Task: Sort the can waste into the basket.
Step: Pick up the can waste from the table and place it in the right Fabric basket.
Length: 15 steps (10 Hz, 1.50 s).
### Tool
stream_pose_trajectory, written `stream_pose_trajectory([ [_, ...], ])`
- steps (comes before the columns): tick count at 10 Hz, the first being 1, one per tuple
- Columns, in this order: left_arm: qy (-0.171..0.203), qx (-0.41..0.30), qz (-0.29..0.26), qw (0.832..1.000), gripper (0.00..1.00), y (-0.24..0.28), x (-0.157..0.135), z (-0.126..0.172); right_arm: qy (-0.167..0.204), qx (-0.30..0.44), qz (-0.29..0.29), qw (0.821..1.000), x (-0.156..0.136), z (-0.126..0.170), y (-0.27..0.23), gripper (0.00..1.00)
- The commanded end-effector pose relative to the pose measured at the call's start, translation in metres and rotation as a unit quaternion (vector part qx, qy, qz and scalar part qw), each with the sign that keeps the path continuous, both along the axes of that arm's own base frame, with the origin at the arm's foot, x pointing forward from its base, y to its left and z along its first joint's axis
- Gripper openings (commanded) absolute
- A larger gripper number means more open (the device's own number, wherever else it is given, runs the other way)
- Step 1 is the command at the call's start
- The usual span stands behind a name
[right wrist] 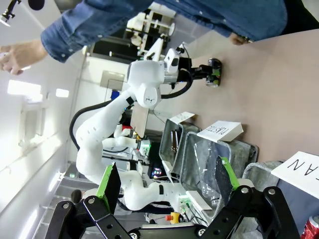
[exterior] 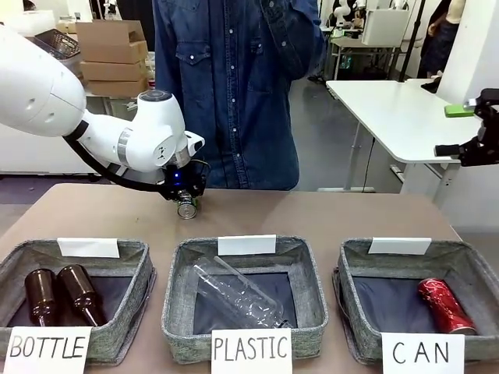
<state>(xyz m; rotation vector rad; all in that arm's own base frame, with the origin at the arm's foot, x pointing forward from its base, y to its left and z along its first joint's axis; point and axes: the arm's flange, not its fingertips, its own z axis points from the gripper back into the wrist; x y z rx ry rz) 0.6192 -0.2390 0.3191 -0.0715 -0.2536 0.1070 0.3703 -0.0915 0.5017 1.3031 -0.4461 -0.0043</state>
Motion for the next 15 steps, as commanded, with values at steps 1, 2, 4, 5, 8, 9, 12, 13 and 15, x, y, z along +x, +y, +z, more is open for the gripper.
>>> stream_pose_trajectory([
  [1,-0.001,0.000,0.013,1.000,0.00,0.001,-0.009,-0.001,-0.006,-0.001,0.002,1.000,-0.002,0.001,0.000,1.00],
  [2,-0.001,0.001,0.014,1.000,0.00,0.001,-0.009,-0.001,-0.006,-0.001,0.002,1.000,-0.002,0.001,0.000,1.00],
  [4,0.021,-0.015,0.002,1.000,0.00,0.006,-0.010,0.004,-0.006,-0.001,0.002,1.000,-0.002,0.001,0.000,1.00],
  [5,0.061,-0.054,-0.028,0.996,0.14,0.033,-0.013,0.022,-0.006,-0.001,0.002,1.000,-0.002,0.001,0.000,1.00],
  [8,0.131,-0.129,-0.135,0.974,0.14,0.125,-0.046,0.062,-0.006,-0.001,0.002,1.000,-0.002,0.001,0.000,1.00],
  [9,0.113,-0.172,-0.160,0.965,0.14,0.150,-0.056,0.076,-0.006,-0.001,0.002,1.000,-0.002,0.001,0.000,1.00],
  [12,0.092,-0.341,-0.401,0.845,0.14,0.194,-0.163,0.130,-0.006,-0.001,0.002,1.000,-0.002,0.001,0.000,1.00],
  [13,0.061,-0.336,-0.444,0.829,0.14,0.189,-0.208,0.139,-0.006,-0.001,0.002,1.000,-0.002,0.001,0.000,1.00],
  [15,0.026,-0.277,-0.585,0.761,0.14,0.180,-0.272,0.140,-0.006,-0.001,0.002,1.000,-0.002,0.001,0.000,1.00],
])
